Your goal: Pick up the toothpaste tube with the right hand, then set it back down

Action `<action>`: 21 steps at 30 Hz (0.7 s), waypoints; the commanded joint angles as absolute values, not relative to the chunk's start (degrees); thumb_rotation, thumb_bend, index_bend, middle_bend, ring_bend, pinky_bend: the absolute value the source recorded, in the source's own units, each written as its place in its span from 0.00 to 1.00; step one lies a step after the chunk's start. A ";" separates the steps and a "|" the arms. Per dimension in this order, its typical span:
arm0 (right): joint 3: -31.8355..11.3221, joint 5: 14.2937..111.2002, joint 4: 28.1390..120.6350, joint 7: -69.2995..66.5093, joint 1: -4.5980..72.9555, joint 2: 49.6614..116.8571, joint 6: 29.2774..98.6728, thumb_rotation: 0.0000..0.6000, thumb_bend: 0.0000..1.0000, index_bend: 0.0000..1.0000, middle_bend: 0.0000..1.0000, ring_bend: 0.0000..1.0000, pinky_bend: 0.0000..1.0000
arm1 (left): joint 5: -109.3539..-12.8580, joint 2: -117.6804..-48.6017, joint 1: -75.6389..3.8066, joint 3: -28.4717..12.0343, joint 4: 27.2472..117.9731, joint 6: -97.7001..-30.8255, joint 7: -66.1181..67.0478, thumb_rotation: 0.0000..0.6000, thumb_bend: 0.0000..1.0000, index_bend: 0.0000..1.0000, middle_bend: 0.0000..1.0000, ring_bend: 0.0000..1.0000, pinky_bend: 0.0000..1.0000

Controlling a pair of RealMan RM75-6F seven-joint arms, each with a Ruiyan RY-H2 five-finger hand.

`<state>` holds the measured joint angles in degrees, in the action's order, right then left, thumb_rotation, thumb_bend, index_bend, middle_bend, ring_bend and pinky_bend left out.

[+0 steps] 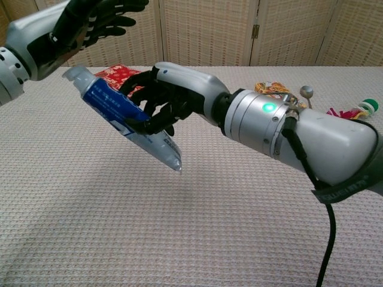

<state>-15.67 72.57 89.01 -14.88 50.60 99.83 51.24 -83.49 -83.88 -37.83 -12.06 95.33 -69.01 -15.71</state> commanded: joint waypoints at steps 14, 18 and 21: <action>-18.88 68.69 90.97 -17.79 50.99 101.36 49.92 1.00 0.91 0.81 0.68 0.78 0.70 | -84.79 -87.89 -38.61 -11.80 93.54 -70.11 -11.96 0.00 0.13 0.00 0.01 0.00 0.00; -18.83 69.25 90.87 -18.16 50.85 101.29 50.05 1.00 0.92 0.81 0.68 0.79 0.70 | -84.65 -88.01 -38.70 -11.76 93.28 -69.85 -11.84 0.00 0.13 0.00 0.01 0.00 0.00; -18.09 69.54 90.72 -16.85 50.85 100.38 49.52 1.00 0.92 0.81 0.68 0.79 0.70 | -84.43 -87.49 -38.58 -11.83 93.33 -69.78 -11.95 0.00 0.13 0.00 0.01 0.00 0.00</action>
<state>-18.42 69.41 90.79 -17.39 50.86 100.78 49.77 -84.50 -87.63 -38.62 -11.79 93.31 -69.79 -11.90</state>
